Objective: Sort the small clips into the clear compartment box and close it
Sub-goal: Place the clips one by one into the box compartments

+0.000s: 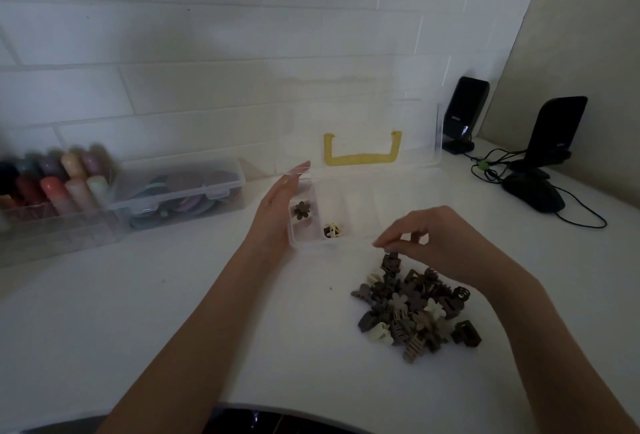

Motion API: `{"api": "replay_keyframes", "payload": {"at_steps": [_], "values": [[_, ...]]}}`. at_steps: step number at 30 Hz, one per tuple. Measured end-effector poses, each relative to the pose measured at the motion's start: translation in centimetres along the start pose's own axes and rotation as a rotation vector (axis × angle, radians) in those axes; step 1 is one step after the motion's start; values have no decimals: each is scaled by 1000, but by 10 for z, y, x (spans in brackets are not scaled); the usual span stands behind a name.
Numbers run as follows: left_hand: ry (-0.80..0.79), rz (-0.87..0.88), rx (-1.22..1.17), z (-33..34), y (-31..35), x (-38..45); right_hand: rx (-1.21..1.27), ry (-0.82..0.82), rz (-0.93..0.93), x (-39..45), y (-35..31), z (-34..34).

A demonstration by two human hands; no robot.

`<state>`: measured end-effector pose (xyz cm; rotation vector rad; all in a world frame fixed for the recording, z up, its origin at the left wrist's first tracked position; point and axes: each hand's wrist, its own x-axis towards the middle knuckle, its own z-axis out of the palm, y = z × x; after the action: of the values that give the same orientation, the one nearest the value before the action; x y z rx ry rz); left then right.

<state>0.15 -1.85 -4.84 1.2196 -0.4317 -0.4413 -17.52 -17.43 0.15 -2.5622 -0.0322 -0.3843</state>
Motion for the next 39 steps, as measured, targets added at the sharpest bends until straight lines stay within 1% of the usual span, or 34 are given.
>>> {"api": "replay_keyframes", "payload": {"at_steps": [3, 8, 10, 12, 14, 17, 22, 26, 29, 31, 32, 34, 37, 39], "values": [[0, 8, -13, 0, -1, 3, -32, -64, 4, 1, -2, 2], [-16, 20, -36, -2, -3, 4, -202, -274, 40, 3, -5, 17], [-29, 19, -42, -3, -2, 3, -226, -290, 51, 4, -4, 21], [-33, 20, -42, -3, -2, 2, -216, -271, 45, 6, -6, 23], [-46, 23, -42, -3, -1, 2, -115, -227, 29, 6, -7, 26], [-43, 6, -45, -1, 1, 1, 74, -95, 54, 8, -5, 27], [-28, 16, -68, 2, 5, -4, 270, 190, 86, 9, -6, 22], [-35, 1, -72, 4, 8, -7, 344, 321, 51, 8, -9, 21], [-23, 4, -62, 6, 8, -8, 478, 518, 72, 12, -11, 28], [-20, 9, -56, 9, 7, -9, 455, 623, 87, 17, -12, 35], [-24, 12, -58, 10, 6, -10, 406, 641, 83, 19, -12, 38], [-40, 17, -63, 13, 5, -11, 294, 600, 45, 22, -8, 42], [-41, 18, -65, 13, 4, -12, 60, 478, -34, 22, -2, 45], [-39, 17, -65, 11, 5, -11, 55, 518, -34, 20, -3, 39]]}}
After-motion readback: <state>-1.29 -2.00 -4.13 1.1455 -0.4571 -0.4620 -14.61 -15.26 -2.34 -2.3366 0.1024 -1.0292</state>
